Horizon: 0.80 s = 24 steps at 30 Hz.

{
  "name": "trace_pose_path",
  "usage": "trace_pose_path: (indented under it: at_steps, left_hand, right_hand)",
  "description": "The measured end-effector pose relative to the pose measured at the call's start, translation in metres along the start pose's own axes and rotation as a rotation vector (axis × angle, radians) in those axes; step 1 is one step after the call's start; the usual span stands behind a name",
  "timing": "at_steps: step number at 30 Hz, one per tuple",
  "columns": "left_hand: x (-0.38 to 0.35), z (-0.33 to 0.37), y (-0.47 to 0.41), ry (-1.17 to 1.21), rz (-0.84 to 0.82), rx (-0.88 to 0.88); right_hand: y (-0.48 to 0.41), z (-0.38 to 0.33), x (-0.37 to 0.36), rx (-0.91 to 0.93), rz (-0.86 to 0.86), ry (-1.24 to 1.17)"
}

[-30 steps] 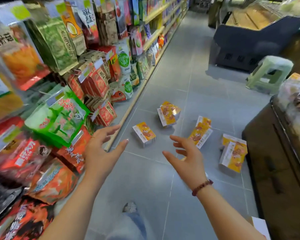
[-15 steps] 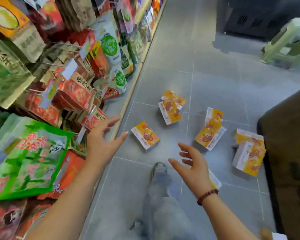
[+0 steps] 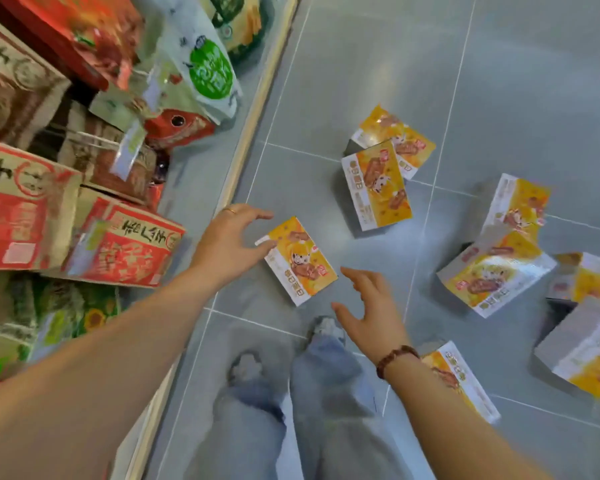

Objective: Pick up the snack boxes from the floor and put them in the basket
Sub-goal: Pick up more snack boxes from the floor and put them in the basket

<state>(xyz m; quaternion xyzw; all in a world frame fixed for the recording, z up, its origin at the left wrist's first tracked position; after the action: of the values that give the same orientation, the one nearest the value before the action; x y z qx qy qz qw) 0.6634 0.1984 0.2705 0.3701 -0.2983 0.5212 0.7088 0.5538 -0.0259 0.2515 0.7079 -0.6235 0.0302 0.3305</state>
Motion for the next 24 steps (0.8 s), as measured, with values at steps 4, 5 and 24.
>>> trace_pose_path:
  at_steps: [4, 5, 24]
  left_hand:
    - [-0.092, -0.080, -0.040, -0.051, -0.153, -0.011]
    - [-0.115, -0.097, -0.048, -0.054, -0.194, -0.020]
    - [-0.302, -0.233, -0.137, -0.062, -0.413, -0.095]
  right_hand:
    - [-0.061, 0.074, -0.056, -0.183, 0.038, -0.080]
    - [-0.072, 0.094, -0.073, -0.240, 0.042, -0.102]
    - [-0.174, 0.243, -0.245, -0.581, 0.406, -0.439]
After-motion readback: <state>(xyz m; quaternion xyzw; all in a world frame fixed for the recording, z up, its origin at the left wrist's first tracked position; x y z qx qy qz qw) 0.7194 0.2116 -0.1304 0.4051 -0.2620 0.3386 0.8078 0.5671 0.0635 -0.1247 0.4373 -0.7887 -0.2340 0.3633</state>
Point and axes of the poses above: each hand's wrist, its own y-axis away from the middle knuckle, its own x-axis out of the back of the hand, z = x × y, the point moved 3 cm from there along -y, towards the middle knuckle, and after that the axes turned 8 degrees about -y, right-handed, at the moved point
